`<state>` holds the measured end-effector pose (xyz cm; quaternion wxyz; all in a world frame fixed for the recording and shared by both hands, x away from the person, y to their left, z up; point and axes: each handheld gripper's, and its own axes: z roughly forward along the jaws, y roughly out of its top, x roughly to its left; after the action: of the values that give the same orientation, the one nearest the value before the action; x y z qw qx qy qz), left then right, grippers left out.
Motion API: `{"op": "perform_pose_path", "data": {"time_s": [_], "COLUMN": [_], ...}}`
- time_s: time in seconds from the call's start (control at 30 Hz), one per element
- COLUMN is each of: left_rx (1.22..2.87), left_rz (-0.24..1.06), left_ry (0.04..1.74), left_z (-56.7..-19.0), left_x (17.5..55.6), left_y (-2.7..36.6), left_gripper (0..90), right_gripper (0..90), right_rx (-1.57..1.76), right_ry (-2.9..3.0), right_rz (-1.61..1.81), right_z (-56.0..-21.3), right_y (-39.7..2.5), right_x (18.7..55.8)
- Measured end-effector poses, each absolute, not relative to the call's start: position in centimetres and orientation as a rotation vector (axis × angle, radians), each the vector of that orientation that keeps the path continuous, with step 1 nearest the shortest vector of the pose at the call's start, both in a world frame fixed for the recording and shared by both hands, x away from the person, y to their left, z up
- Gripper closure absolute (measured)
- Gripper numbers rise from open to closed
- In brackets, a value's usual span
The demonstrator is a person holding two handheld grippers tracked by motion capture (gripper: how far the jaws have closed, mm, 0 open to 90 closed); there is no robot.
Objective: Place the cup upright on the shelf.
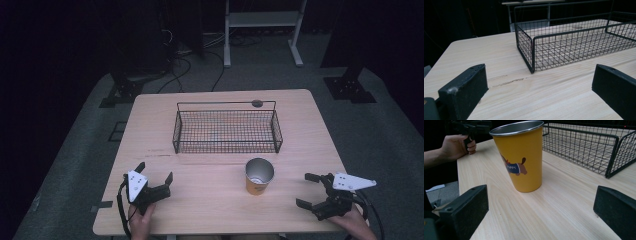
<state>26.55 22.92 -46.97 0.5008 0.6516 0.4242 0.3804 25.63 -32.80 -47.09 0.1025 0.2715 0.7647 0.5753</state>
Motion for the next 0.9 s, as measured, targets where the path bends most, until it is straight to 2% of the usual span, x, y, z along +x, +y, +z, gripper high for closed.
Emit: {"op": "perform_pose_path", "data": {"time_s": [0.9], "left_rx": [1.574], "left_rz": [0.918], "left_ry": [1.015], "left_z": [-47.0], "left_x": [26.4], "left_y": [23.0], "left_gripper": [0.0], "right_gripper": [0.0], "right_rx": [0.739], "right_ry": [2.285], "right_rz": [1.669], "right_z": [-46.0], "right_y": [-28.9], "right_x": [25.6]}}
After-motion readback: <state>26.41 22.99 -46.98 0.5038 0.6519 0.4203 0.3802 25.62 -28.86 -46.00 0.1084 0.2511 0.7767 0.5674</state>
